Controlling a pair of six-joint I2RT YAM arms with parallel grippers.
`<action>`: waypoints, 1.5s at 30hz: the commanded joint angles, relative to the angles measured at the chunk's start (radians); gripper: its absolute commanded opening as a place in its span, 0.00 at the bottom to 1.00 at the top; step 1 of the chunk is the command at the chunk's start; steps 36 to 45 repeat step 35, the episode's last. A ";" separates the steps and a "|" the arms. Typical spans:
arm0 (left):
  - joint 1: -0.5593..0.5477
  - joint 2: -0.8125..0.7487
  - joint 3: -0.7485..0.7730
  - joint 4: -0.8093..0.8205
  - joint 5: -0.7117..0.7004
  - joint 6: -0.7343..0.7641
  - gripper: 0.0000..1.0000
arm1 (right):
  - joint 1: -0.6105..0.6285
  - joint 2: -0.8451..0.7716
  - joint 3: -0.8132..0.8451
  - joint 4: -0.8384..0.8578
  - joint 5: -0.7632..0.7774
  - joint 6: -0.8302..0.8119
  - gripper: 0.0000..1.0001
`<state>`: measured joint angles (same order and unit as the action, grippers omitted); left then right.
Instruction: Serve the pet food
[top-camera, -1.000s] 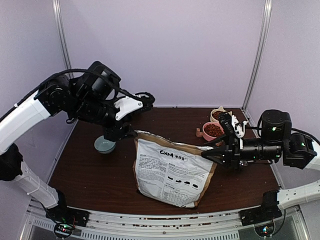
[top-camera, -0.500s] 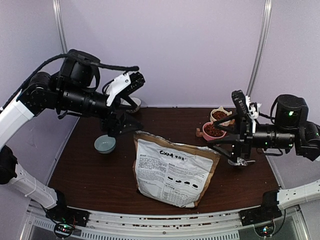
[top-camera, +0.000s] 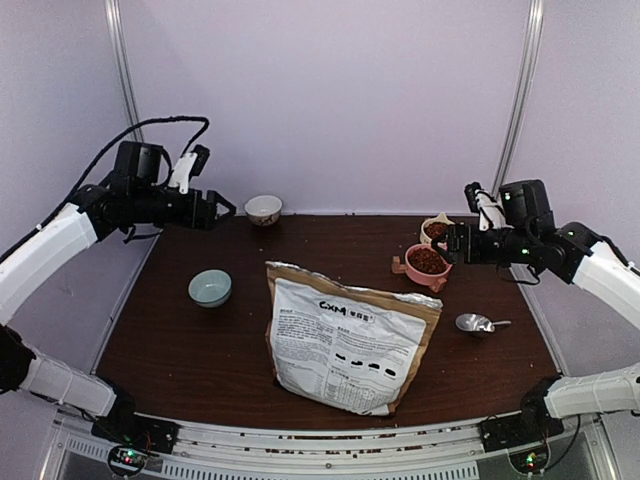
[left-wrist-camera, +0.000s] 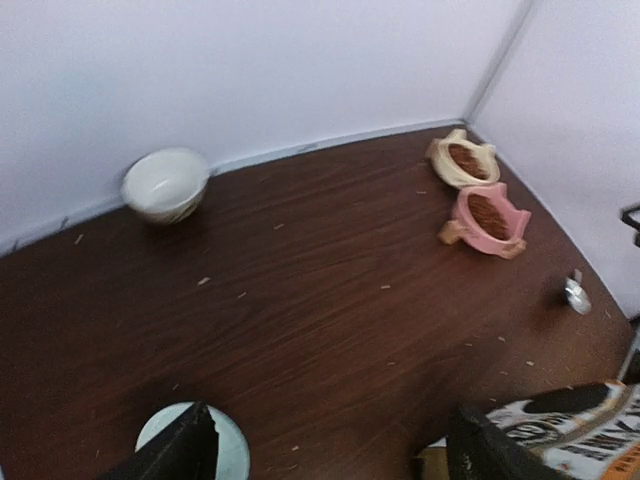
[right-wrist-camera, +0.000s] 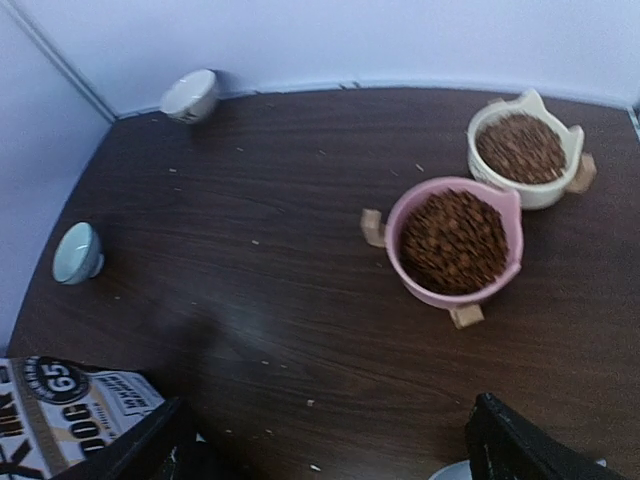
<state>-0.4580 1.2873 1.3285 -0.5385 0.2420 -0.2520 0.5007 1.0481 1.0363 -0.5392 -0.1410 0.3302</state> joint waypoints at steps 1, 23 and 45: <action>0.286 -0.132 -0.238 0.221 0.062 -0.157 0.82 | -0.214 0.002 -0.092 0.006 -0.085 0.003 0.95; 0.498 -0.439 -1.134 1.030 -0.609 0.089 0.98 | -0.567 -0.353 -0.868 1.030 0.211 -0.109 0.98; 0.498 -0.276 -1.082 1.111 -0.595 0.139 0.98 | -0.567 -0.101 -0.882 1.259 0.203 -0.129 0.98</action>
